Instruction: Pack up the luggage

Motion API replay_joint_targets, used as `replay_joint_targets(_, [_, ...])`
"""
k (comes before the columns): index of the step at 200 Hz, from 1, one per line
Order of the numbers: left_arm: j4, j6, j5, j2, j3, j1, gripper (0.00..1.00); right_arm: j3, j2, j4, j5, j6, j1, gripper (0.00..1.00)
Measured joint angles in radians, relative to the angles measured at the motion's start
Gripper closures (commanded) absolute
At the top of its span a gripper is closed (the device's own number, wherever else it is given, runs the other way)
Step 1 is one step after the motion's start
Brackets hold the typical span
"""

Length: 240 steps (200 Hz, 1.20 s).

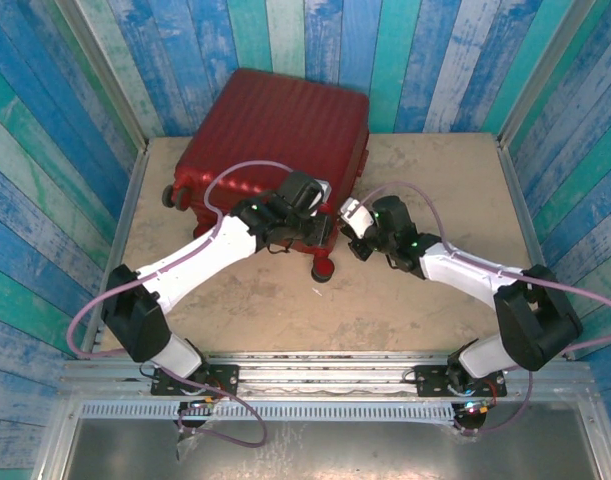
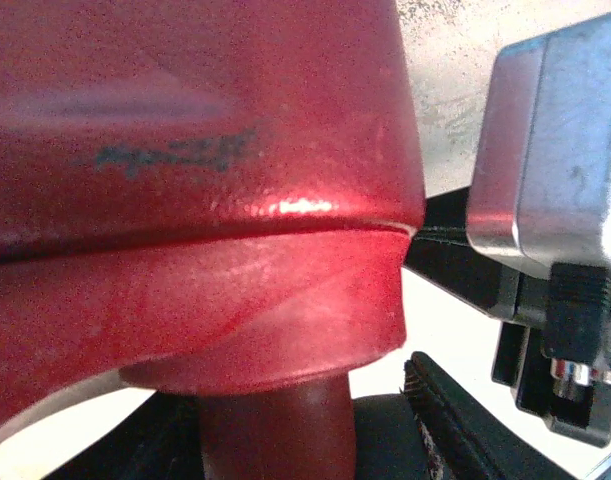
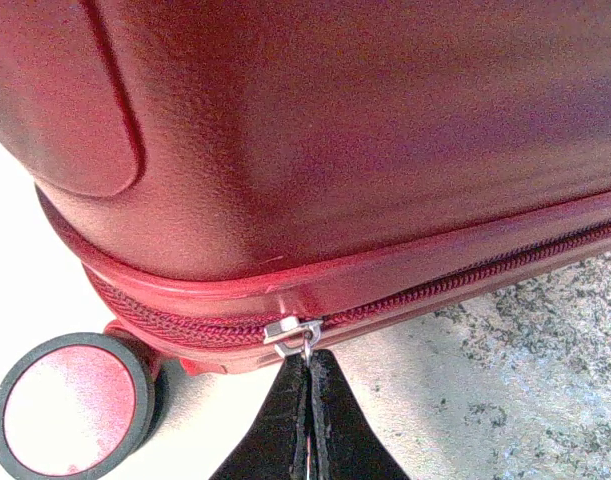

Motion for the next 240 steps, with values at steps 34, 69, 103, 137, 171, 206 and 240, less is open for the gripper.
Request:
replay_joint_targets(34, [0.039, 0.053, 0.024, -0.026, -0.046, 0.007, 1.0, 0.032, 0.032, -0.026, -0.013, -0.032, -0.004, 1.0])
replay_joint_targets(69, [0.076, 0.137, 0.03, -0.08, -0.115, 0.008, 1.0, 0.047, 0.033, -0.052, -0.057, -0.054, -0.025, 1.0])
replay_joint_targets(103, [0.12, 0.259, 0.017, -0.277, -0.297, 0.019, 1.0, 0.076, 0.039, -0.07, -0.106, -0.069, -0.048, 1.0])
replay_joint_targets(137, [0.008, 0.377, -0.029, -0.396, -0.338, 0.014, 1.0, 0.084, 0.037, -0.082, -0.095, -0.077, -0.065, 1.0])
replay_joint_targets(171, [-0.017, 0.423, -0.046, -0.393, -0.326, 0.009, 1.0, 0.084, 0.035, -0.076, -0.032, -0.093, -0.09, 1.0])
replay_joint_targets(206, [-0.006, 0.487, -0.079, -0.431, -0.361, 0.004, 1.0, 0.118, 0.094, -0.031, -0.047, -0.08, -0.211, 1.0])
replay_joint_targets(240, [-0.039, 0.59, -0.11, -0.538, -0.418, 0.005, 1.0, 0.231, 0.214, 0.0, -0.044, -0.051, -0.359, 1.0])
